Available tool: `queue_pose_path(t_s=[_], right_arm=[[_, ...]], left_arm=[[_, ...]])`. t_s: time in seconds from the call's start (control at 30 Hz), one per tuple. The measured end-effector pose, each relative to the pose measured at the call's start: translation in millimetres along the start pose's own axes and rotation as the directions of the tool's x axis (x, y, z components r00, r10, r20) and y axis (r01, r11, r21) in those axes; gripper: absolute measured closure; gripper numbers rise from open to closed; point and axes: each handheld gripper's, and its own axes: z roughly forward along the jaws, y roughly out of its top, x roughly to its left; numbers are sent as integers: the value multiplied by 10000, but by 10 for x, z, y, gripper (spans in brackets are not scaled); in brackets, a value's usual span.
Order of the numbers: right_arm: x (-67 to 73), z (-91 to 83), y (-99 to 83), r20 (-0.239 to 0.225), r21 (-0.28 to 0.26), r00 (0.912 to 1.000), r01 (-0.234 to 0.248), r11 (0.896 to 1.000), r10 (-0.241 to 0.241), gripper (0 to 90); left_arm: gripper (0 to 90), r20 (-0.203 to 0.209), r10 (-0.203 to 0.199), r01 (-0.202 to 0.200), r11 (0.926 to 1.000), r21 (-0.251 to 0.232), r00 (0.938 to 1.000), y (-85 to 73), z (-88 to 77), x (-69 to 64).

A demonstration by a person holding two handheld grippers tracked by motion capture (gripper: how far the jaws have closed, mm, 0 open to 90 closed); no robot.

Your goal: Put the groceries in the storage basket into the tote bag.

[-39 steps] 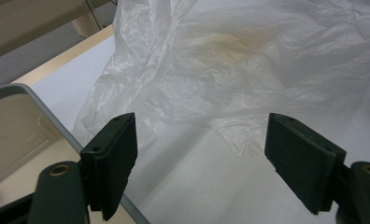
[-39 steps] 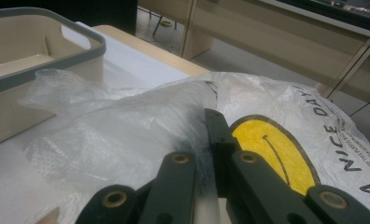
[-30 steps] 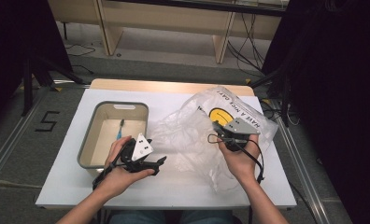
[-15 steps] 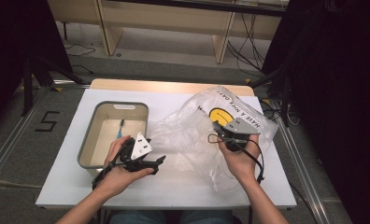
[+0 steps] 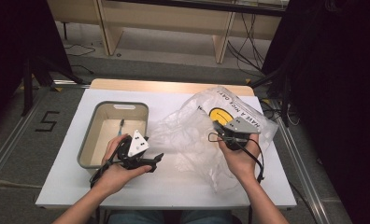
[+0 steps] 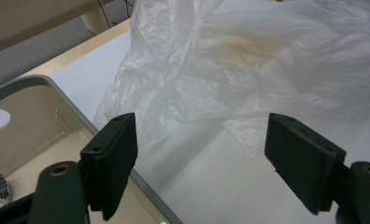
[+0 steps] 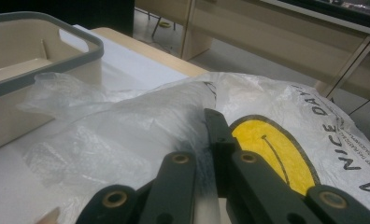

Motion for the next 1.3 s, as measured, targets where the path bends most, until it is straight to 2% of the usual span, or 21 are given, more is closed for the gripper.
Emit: queue_pose_path(t_s=[0.23, 0.33, 0.57, 0.7, 0.83, 1.0, 1.1, 1.2, 1.3], right_arm=[[2, 8, -3, -11, 33, 10000, -2, 10000, 3, 900], [-2, 8, -12, -53, 1, 10000, 4, 10000, -4, 900], [6, -7, -17, -91, 19, 10000, 4, 10000, -3, 900], [15, 3, -18, -81, 36, 10000, 22, 10000, -22, 900], [21, 11, -16, -125, 52, 9999, 33, 10000, -33, 900], [25, 7, -20, -133, 82, 9999, 11, 10000, -10, 900], [28, 3, -20, -137, 92, 9999, 12, 10000, -10, 900], [22, 4, -22, -139, 91, 9999, 11, 10000, -10, 900], [20, 3, -22, -145, 86, 9999, 14, 10000, -13, 900]], left_arm=[[250, -80, -403, 404, 9992, 54, 9992, 4, -45, 89], [246, -79, -709, 709, 9975, 51, 9975, 27, -86, 143], [245, -532, -1075, 1081, 9941, 101, 9928, 79, -152, 338], [246, -861, -1355, 1378, 9902, 211, 9870, 61, -170, 468], [247, -1209, -1655, 1738, 9829, 611, 9788, 33, -159, 593], [253, -1626, -2027, 2206, 9702, 1003, 9656, 17, -95, 749], [259, -1996, -2089, 2365, 9633, 1266, 9574, 29, -47, 841], [263, -2120, -2215, 2551, 9557, 1470, 9518, 37, 0, 916], [264, -2202, -2259, 2687, 9445, 1892, 9489, 33, 67, 988]])
